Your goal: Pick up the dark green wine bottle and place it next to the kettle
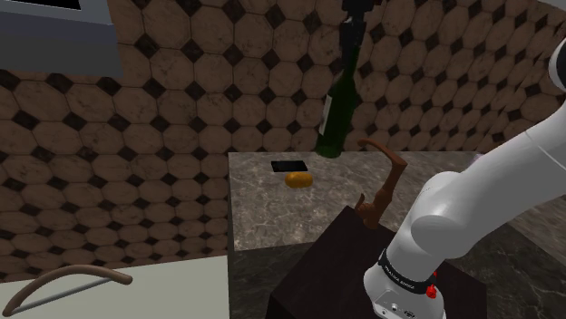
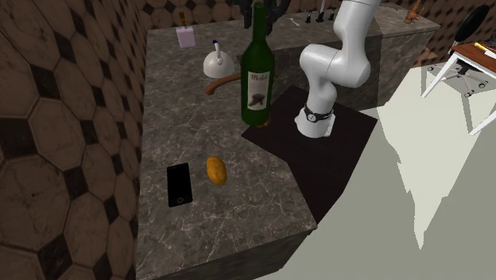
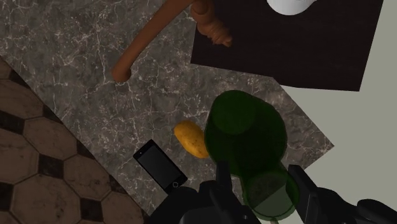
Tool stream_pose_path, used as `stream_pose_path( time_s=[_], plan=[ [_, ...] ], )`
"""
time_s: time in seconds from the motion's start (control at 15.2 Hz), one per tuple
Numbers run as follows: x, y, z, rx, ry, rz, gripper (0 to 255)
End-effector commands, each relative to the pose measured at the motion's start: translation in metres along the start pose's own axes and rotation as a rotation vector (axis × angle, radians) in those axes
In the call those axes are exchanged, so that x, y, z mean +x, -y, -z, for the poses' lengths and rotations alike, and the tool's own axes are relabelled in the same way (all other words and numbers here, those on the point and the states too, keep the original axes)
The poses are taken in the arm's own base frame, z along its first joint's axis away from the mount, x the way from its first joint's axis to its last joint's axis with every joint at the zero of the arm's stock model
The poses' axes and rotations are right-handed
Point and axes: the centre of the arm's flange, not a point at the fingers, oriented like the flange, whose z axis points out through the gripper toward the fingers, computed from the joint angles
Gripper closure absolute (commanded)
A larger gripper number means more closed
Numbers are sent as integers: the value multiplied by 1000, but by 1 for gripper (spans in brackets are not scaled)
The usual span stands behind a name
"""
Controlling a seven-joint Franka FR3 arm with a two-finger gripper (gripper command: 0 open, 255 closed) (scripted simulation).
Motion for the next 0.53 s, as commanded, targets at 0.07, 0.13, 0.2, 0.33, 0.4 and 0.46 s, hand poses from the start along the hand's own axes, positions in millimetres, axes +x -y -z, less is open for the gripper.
stream_pose_path(
  time_s=[0.07, 0.13, 0.2, 0.33, 0.4, 0.46],
  plan=[
    [-1, -1, 16, 0, 0, 0, 255],
    [-1, -1, 21, 0, 0, 0, 255],
    [-2, -2, 26, 0, 0, 0, 255],
    [-3, -2, 37, 0, 0, 0, 255],
    [-3, -2, 42, 0, 0, 0, 255],
    [-4, -3, 47, 0, 0, 0, 255]
  ],
)
